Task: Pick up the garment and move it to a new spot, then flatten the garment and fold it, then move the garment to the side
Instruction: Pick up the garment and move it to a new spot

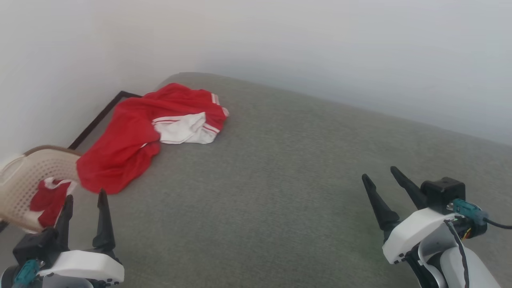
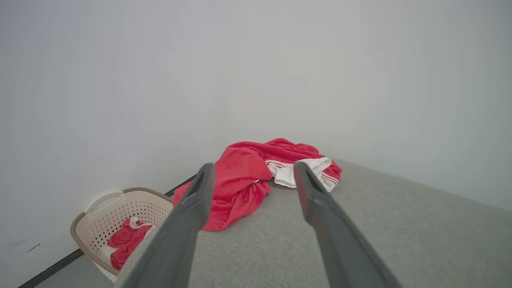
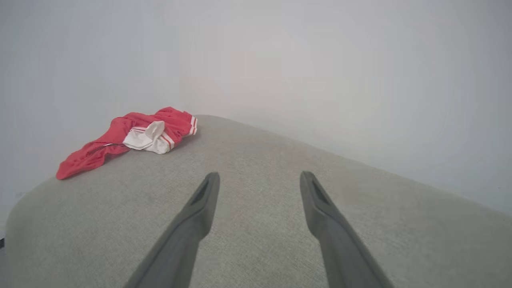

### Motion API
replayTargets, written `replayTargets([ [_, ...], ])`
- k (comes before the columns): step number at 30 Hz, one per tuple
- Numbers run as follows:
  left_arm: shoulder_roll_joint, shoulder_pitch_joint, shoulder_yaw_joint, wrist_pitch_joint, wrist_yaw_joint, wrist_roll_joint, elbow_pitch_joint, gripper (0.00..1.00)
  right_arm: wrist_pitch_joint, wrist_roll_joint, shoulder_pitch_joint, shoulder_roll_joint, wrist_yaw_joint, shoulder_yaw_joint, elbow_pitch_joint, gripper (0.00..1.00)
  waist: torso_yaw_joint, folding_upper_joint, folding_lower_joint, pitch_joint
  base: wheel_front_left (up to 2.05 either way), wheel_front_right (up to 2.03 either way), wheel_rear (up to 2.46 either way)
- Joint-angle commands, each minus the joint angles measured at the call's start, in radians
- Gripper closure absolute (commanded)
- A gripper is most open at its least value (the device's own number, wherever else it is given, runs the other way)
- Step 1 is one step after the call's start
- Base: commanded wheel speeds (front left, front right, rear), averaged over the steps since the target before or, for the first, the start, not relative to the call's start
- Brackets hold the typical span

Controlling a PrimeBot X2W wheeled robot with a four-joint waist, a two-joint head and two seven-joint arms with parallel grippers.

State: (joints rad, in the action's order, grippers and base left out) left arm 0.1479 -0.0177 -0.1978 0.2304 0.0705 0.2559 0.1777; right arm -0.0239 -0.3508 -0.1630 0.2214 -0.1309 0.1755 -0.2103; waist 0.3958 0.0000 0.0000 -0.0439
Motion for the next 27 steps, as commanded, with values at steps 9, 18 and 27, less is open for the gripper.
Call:
replayTargets([
  [9, -0.011, -0.011, -0.003, 0.006, -0.012, 0.028, 0.006, 0.00, -0.010, 0.000, -0.015, 0.003, 0.000, -0.011, -0.006, 0.00, 0.046, 0.0000, 0.0000, 0.017, 0.00, 0.00, 0.00],
  [18, 0.001, -0.112, 0.001, 0.018, -0.002, 0.049, 0.065, 0.00, 0.004, -0.004, -0.029, 0.027, 0.000, -0.041, 0.021, 0.00, 0.038, 0.0000, 0.0000, 0.068, 0.00, 0.00, 0.00],
  [27, 0.069, -0.320, 0.014, -0.013, 0.026, 0.085, 0.203, 0.00, 0.045, 0.003, -0.065, 0.075, 0.000, -0.044, 0.090, 0.00, -0.031, 0.0000, 0.0000, 0.171, 0.00, 0.00, 0.00],
])
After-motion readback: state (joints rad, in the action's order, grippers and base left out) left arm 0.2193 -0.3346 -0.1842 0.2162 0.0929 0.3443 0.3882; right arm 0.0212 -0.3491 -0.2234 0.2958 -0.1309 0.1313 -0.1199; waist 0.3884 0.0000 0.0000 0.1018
